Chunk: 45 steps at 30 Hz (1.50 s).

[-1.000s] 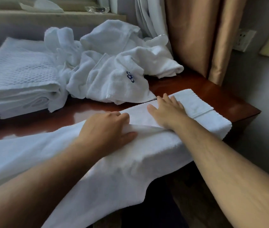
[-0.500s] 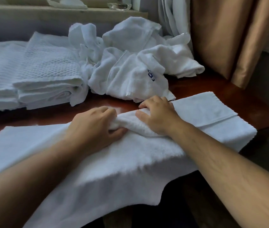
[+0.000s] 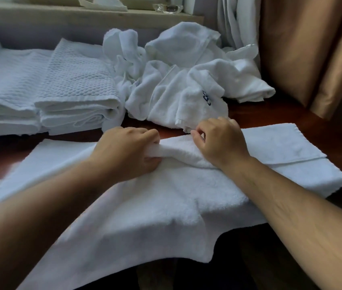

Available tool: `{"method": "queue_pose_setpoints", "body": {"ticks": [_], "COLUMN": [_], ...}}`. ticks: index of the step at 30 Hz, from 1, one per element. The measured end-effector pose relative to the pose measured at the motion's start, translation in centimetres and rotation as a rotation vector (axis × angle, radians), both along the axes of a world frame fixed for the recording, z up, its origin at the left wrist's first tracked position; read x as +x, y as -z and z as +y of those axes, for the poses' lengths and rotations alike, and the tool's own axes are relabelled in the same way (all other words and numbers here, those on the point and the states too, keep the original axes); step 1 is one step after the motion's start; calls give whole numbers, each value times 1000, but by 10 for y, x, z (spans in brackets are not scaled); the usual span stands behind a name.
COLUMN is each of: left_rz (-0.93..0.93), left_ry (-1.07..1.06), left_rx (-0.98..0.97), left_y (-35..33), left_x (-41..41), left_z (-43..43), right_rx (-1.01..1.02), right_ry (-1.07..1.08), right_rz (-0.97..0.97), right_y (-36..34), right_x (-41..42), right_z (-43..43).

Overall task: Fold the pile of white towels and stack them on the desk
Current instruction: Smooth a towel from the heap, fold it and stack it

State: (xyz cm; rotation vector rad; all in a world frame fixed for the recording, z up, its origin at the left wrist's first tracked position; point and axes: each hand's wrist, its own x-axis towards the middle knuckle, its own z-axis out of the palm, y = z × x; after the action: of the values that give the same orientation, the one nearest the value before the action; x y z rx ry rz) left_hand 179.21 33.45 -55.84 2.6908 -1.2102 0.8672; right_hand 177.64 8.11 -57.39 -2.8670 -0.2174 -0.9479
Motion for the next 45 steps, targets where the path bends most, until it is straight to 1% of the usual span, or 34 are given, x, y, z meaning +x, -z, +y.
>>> {"method": "queue_pose_setpoints", "body": {"ticks": [3,5,6,7,8,9,10,11,12,13,14,15,18,19,21,22,23,25,27,28,31,32,34,36,39,41,45], "left_rz": [118,205,227,232,229,232,251,277,303,333,366,401,460,440,324,284,289,413,500,468,202,184,218,227,139,112,193], "left_ry": [-135,-223,-231,-213,-185,-162,-171,-194,-238,-295,-351,-392,-424,-437,-441,-412,-370,-302,-346,-385,-414,-417,-444,-494,-549,-543,-499], "left_rx": [77,105,110,111,116,127,146,172,200,225,241,243,198,207,238,248,256,254,281,306,345,336,334,348,283,248,231], "left_y": [-12,-16,-16,-15,-13,-11,-10,-11,-13,-16,-18,-20,-27,-31,-40,-44,-48,-55,-58,-55,-44,-42,-41,-44,-47,-42,-28], "left_x": [-1,-4,-7,-11,-16,-19,-21,-20,-19,-17,-15,-13,-11,-11,-10,-9,-10,-14,-22,-25,-35,-39,-48,-56,-71,-83,-105], "left_z": [33,56,63,68,71,70,72,73,77,84,92,101,124,128,133,135,137,142,144,144,142,141,143,150,166,176,181], "right_rx": [-49,-44,-20,38,132,220,247,200,105,13,-33,-28,43,28,-29,-47,-60,-109,-127,-98,-12,-5,-33,-71,-108,-129,-124], "right_ry": [95,138,131,80,-21,-142,-260,-331,-351,-334,-302,-277,-246,-232,-206,-197,-189,-151,-145,-185,-364,-403,-451,-472,-491,-534,-660], "right_rz": [99,123,135,164,217,299,397,481,542,562,555,546,545,539,490,451,409,330,255,225,229,252,272,232,101,16,-60], "right_y": [-4,-8,-12,-16,-19,-24,-28,-29,-28,-26,-23,-22,-22,-22,-22,-21,-20,-16,-16,-17,-26,-27,-26,-22,-15,-11,-7], "right_x": [-1,-3,-6,-8,-11,-14,-17,-19,-21,-21,-21,-20,-17,-16,-15,-17,-18,-22,-26,-29,-37,-39,-43,-47,-54,-60,-64], "right_z": [3,6,12,21,35,50,70,87,100,110,114,115,112,113,117,119,120,121,124,129,154,164,181,190,190,186,183]}}
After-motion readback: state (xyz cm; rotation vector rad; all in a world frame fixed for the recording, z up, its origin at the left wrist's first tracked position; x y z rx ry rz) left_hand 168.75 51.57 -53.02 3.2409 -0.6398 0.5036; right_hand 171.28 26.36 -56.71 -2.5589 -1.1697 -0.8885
